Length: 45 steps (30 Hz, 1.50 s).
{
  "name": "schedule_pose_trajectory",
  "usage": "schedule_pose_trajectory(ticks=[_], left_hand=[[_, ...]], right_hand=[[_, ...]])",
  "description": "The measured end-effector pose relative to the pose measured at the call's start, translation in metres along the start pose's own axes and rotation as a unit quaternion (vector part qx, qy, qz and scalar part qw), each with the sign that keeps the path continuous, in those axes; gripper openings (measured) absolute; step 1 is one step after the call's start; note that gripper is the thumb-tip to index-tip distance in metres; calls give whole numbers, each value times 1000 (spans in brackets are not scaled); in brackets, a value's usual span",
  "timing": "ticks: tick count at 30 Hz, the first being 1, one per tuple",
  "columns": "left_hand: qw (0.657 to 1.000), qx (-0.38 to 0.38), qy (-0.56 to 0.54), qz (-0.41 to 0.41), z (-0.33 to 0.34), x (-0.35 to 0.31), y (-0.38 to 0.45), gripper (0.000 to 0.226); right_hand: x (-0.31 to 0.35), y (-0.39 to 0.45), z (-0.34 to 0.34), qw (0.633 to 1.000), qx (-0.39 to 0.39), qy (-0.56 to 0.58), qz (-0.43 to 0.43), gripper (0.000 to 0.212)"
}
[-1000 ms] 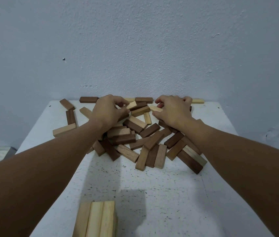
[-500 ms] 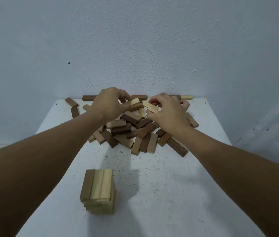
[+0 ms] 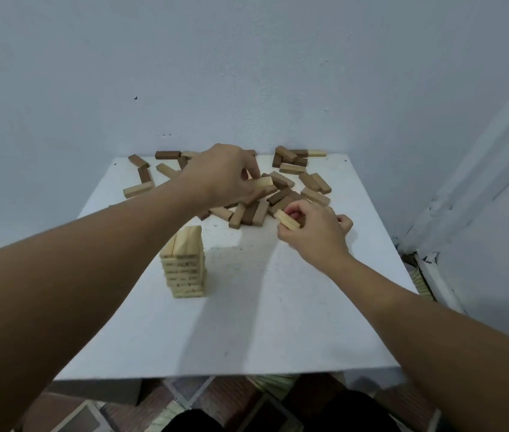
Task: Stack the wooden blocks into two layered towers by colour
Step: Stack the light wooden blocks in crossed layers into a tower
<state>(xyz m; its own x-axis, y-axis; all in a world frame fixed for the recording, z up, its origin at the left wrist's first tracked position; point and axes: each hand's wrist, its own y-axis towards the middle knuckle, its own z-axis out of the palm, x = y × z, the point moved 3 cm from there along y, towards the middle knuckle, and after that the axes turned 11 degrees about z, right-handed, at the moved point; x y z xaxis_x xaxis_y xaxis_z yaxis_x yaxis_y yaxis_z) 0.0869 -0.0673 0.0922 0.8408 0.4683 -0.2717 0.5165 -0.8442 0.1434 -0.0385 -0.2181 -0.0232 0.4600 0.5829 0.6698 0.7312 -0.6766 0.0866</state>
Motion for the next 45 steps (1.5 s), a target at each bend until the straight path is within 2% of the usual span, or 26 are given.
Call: schedule_pose_trajectory(ticks=[5, 9, 13, 16, 21, 23, 28, 32, 38, 45], left_hand=[[998, 39, 42, 10, 12, -54, -29, 18], [998, 37, 49, 1, 52, -84, -48, 22], [998, 21, 13, -53, 100, -103, -76, 22], [994, -23, -27, -99, 126, -106, -100, 26], [970, -84, -126, -191, 150, -88, -125, 34], [967, -91, -150, -184, 153, -82, -129, 37], [958, -123, -218, -141, 156, -75, -145, 62], [962, -141, -202, -117, 162, -71, -146, 45], [968, -137, -173, -114, 165, -68, -144, 43], [968, -143, -168, -122, 167, -67, -142, 45]], right_hand=[[-26, -43, -15, 998, 39, -31, 49, 18], [-42, -64, -21, 994, 59, -62, 72, 26], [-58, -79, -22, 994, 62, -13, 89, 34], [-64, -87, -20, 997, 33, 28, 70, 24], [-67, -92, -21, 997, 21, 47, 51, 31], [-67, -92, -21, 997, 22, 53, 47, 34], [-65, -93, -20, 997, 30, 45, 53, 35], [-67, -93, -18, 997, 42, 47, 51, 35], [-72, -95, -20, 988, 6, 119, 97, 24], [-68, -94, -18, 997, 3, 46, 54, 24]])
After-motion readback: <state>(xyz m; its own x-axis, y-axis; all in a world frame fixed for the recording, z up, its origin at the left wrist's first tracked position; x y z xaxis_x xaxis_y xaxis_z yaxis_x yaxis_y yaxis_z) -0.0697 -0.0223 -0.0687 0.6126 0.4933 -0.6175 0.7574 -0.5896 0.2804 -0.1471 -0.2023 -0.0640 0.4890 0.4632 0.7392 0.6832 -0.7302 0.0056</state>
